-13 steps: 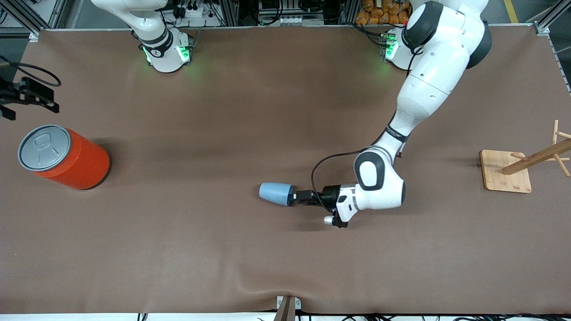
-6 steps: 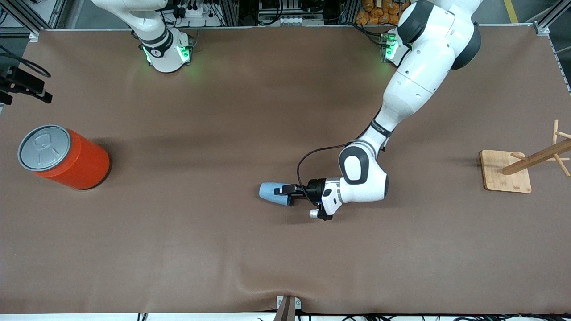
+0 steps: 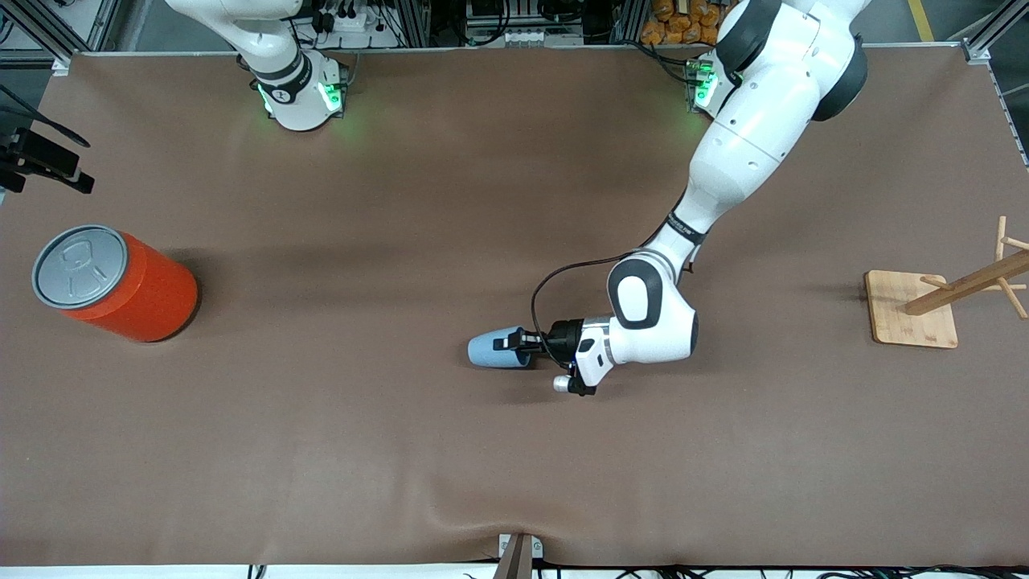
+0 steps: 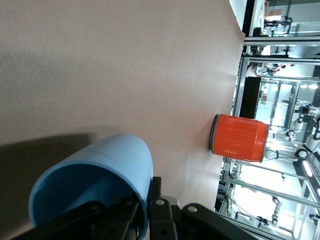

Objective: Flip cup
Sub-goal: 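Grasp the lying cup with the left gripper while the right gripper withdraws, then carry the cup toward the wooden stand and set it upright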

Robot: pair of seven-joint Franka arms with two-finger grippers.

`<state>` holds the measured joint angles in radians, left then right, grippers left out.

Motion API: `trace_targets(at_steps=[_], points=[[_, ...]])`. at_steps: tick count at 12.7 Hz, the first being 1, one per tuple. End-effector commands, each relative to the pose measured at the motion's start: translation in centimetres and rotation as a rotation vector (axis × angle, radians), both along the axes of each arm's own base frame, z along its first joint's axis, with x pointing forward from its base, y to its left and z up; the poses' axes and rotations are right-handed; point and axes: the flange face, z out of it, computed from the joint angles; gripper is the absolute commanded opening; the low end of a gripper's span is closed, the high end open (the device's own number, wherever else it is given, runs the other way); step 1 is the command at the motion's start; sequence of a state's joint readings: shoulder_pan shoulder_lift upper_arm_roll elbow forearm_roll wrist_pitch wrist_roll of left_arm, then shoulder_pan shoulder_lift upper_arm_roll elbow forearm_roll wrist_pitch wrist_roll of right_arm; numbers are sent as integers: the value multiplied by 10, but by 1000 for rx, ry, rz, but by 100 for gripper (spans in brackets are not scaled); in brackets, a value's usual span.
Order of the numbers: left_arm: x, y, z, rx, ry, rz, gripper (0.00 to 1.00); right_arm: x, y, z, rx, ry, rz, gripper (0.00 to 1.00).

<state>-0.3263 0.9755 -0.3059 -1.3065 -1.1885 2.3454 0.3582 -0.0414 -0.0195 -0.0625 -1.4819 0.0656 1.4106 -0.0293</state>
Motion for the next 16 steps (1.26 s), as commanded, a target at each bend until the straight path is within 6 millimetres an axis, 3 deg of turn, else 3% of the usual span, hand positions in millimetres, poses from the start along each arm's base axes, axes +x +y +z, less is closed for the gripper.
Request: trace_targets(at_steps=[1,2,4,6,8,10,12,13,16], points=[[18,18,68,152,6,32,0,-5,-7,9,-19,-6,-32,100],[26,31,96,253,-16,46,0,-7,-18,9,-7,-5,-52,100],[34,61,143,454,-27,38,0,-5,-10,8,-9,-5,-41,100],[46,116,166,707,-80,18,0,-4,-5,8,-21,-7,-33,100],[51,183,169,917,-78,-38,0,-2,-8,6,-23,-8,-36,100],[36,230,150,1096,-94,-83,0,-1,-7,4,-23,-5,-32,100],[23,286,125,1142,-74,-50,0,0,-3,5,-21,-7,-24,100],[14,304,108,1136,-75,-26,0,1,0,4,-23,-7,-20,100],[-7,327,64,1128,-59,-12,0,1,-2,5,-24,-13,-23,100]])
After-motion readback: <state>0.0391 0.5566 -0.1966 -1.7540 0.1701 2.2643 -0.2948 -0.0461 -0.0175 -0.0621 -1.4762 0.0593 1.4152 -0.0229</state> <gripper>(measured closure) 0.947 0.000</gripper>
